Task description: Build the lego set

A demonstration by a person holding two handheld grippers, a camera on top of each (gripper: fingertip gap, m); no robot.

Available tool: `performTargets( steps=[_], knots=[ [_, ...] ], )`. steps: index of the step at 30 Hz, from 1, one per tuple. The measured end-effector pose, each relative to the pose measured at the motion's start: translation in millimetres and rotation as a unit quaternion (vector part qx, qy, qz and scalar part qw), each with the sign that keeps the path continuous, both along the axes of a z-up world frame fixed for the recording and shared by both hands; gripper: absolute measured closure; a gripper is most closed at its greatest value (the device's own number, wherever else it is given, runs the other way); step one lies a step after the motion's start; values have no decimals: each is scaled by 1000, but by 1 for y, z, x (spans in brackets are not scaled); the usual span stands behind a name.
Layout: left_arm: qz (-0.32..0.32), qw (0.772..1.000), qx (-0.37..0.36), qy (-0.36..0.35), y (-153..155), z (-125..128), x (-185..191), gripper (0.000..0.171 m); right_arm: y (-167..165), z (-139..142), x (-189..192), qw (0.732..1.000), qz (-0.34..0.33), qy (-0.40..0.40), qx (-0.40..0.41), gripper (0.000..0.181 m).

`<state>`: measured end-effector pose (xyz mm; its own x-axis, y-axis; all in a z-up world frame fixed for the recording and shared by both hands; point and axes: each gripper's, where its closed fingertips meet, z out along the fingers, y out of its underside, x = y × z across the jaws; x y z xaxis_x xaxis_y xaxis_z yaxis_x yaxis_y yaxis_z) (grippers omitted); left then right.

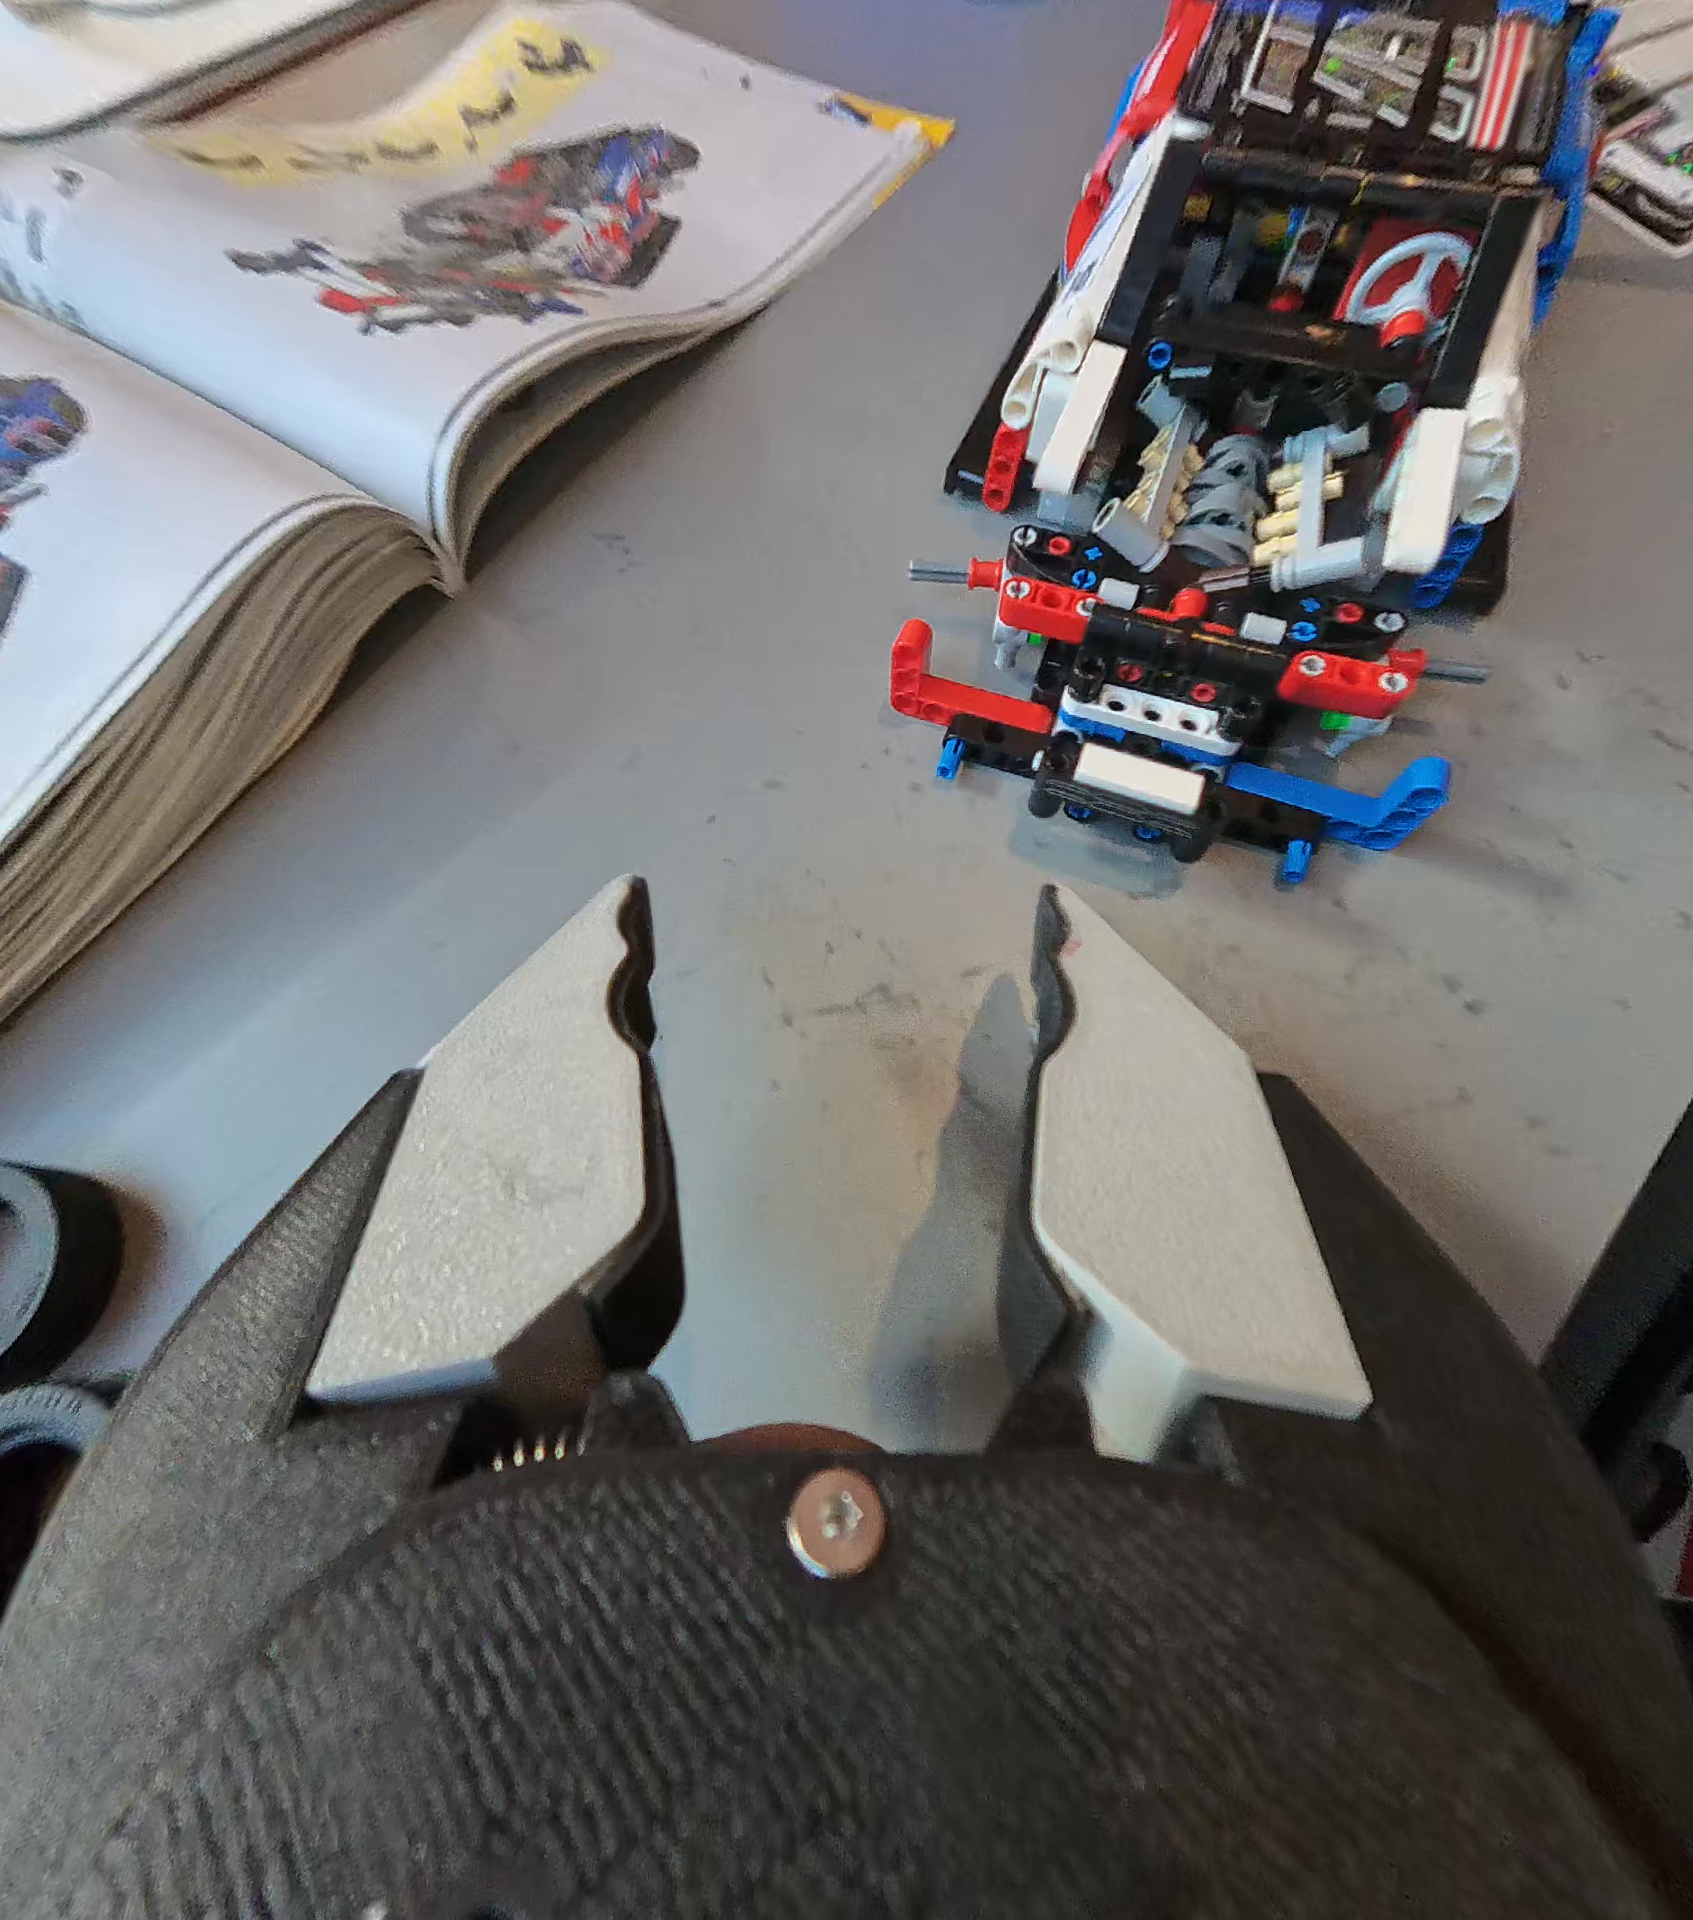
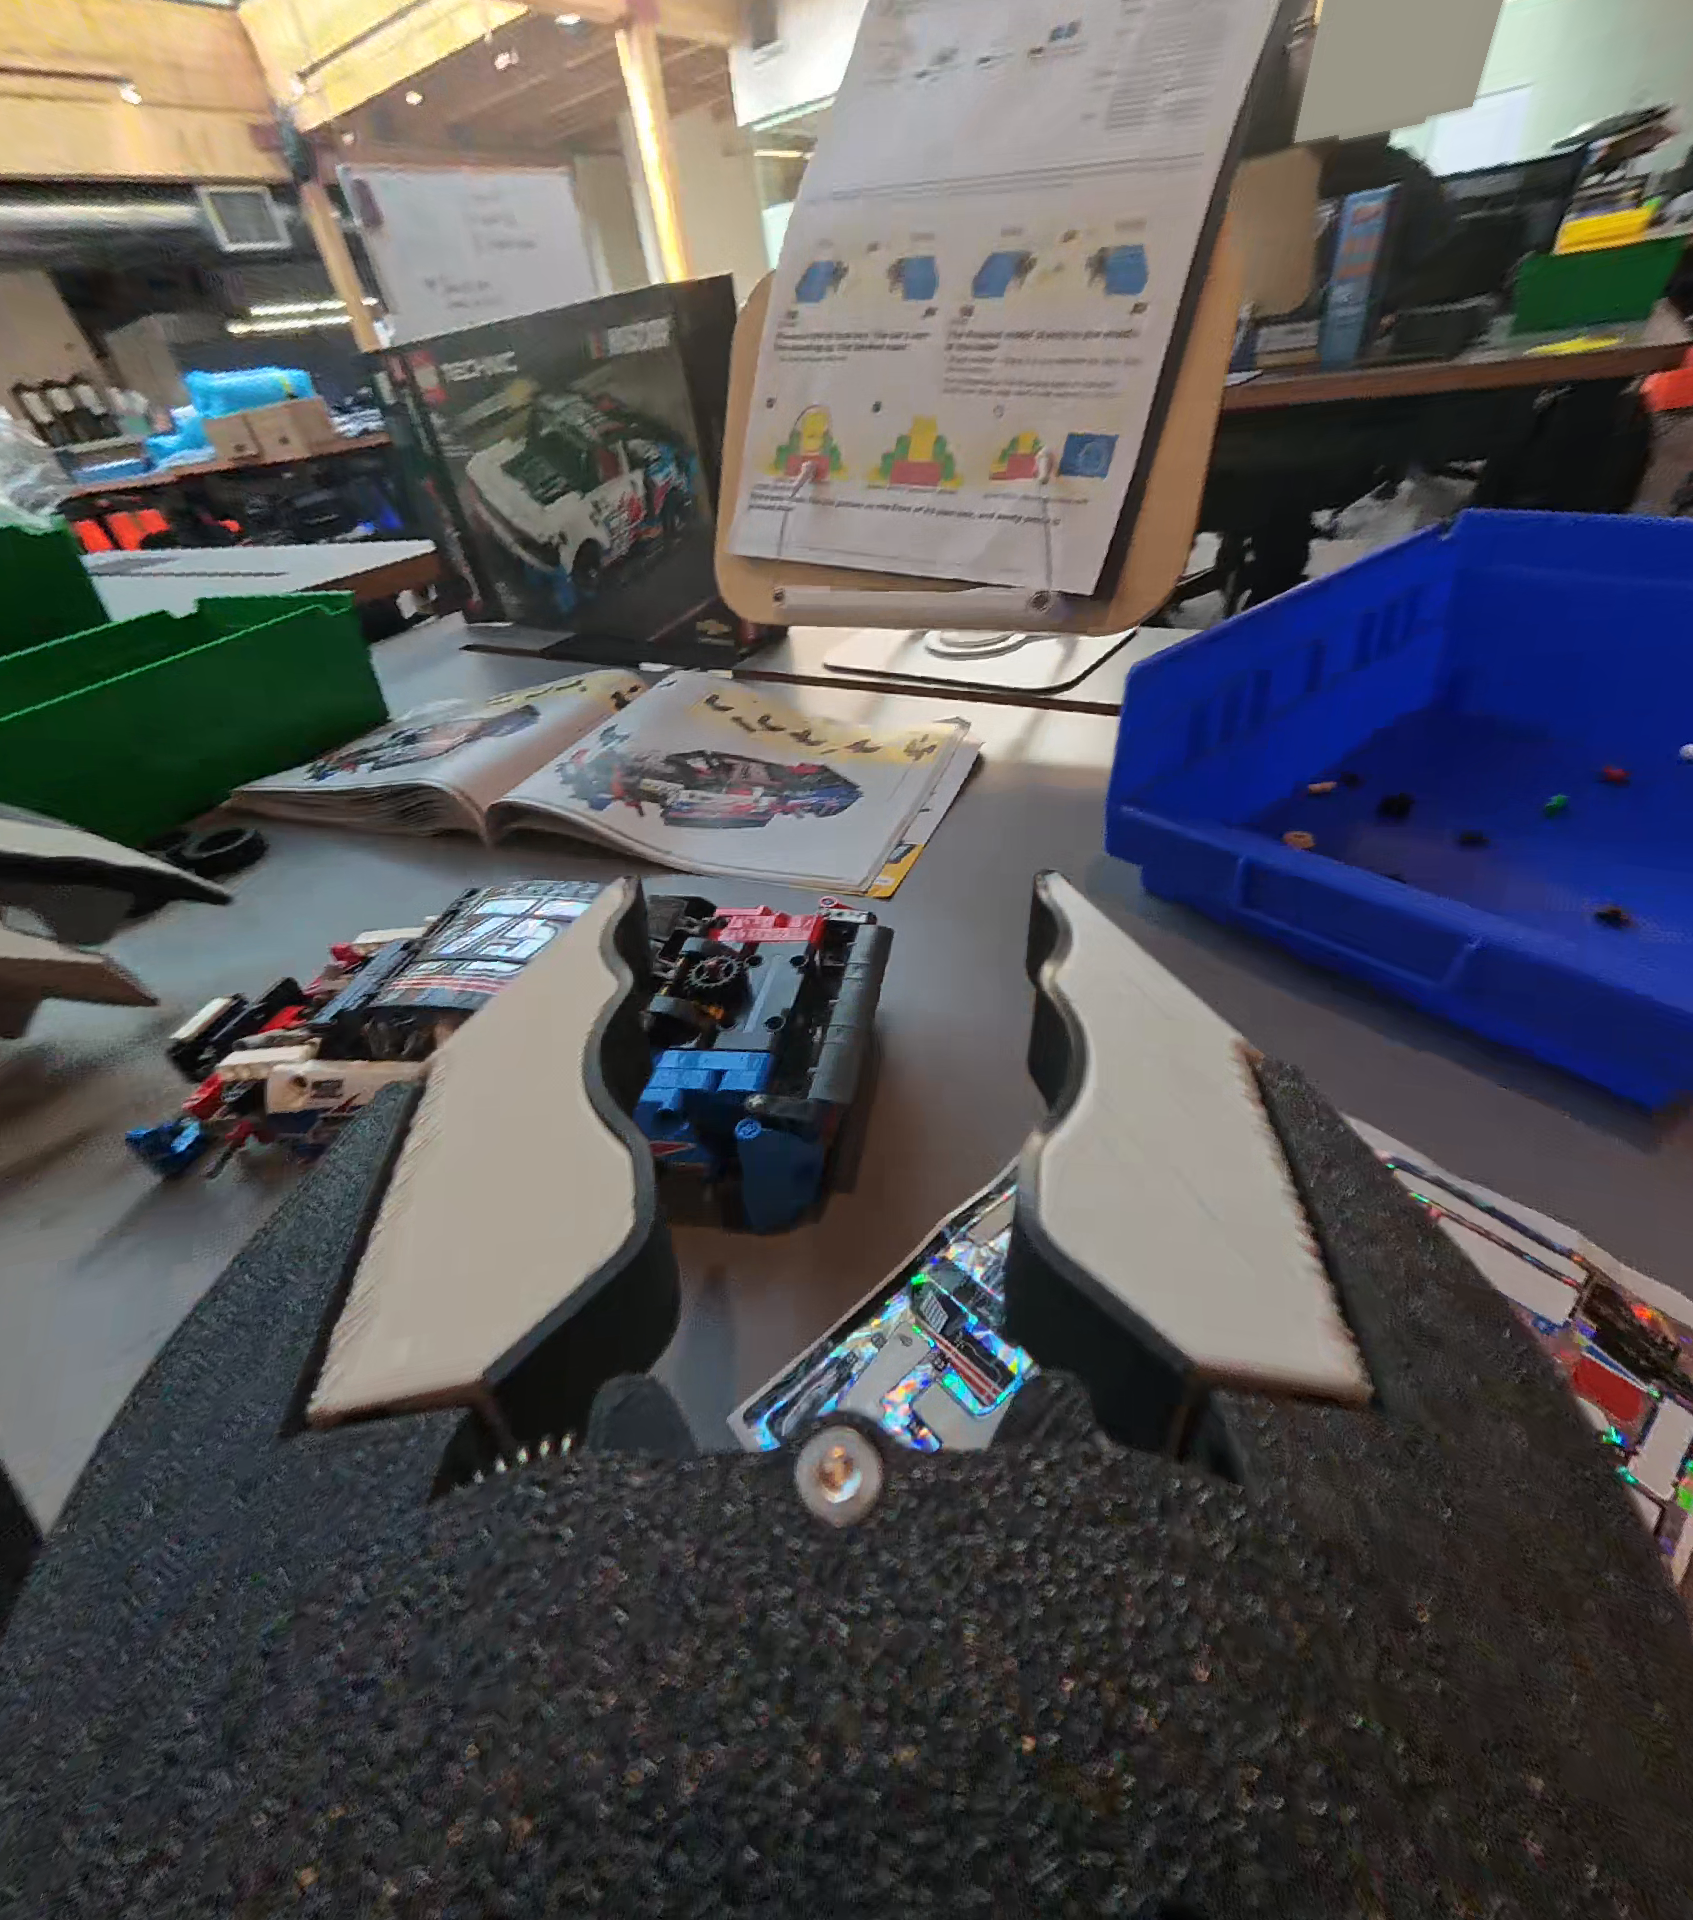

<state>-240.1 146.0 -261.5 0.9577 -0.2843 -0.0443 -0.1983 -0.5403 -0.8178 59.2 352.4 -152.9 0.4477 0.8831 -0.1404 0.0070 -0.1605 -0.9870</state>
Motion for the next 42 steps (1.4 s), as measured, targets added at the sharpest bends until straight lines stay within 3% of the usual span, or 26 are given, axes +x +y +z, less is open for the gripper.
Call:
performTargets(
  steps=[3,6,10,19,22,27,29,31,36,39,42],
  knots=[
    [0,998,56,20,-14,13,-3,98,5,-11,-8,999,-49,1,12,108],
    [-19,994,100,39,-29,22,-3,99,4,-33,-19,996,-66,-49,22,108],
    [-35,990,138,22,-37,34,-6,98,-12,-46,-34,996,-15,-72,57,109],
    [-136,982,129,-13,-38,33,13,103,-30,-29,-42,997,24,-37,58,109],
    [-158,980,124,-10,-30,30,13,105,-36,-12,-59,991,37,-75,107,100],
    [-165,976,140,-31,-21,37,7,108,-67,17,-114,977,116,-111,142,93],
    [-162,975,147,-49,-20,41,4,109,-93,18,-139,967,184,-122,125,95],
    [-160,973,152,-63,-21,45,2,110,-120,6,-158,947,250,-164,119,103],
    [-155,973,159,-70,-21,47,0,111,-152,-32,-185,903,304,-275,133,95],
    [-148,974,159,-69,-20,47,-2,112,-169,-40,-195,896,317,-285,126,95],
    [-143,973,166,-72,-20,50,-5,114,-190,-32,-210,904,334,-245,107,103]
  ],
)
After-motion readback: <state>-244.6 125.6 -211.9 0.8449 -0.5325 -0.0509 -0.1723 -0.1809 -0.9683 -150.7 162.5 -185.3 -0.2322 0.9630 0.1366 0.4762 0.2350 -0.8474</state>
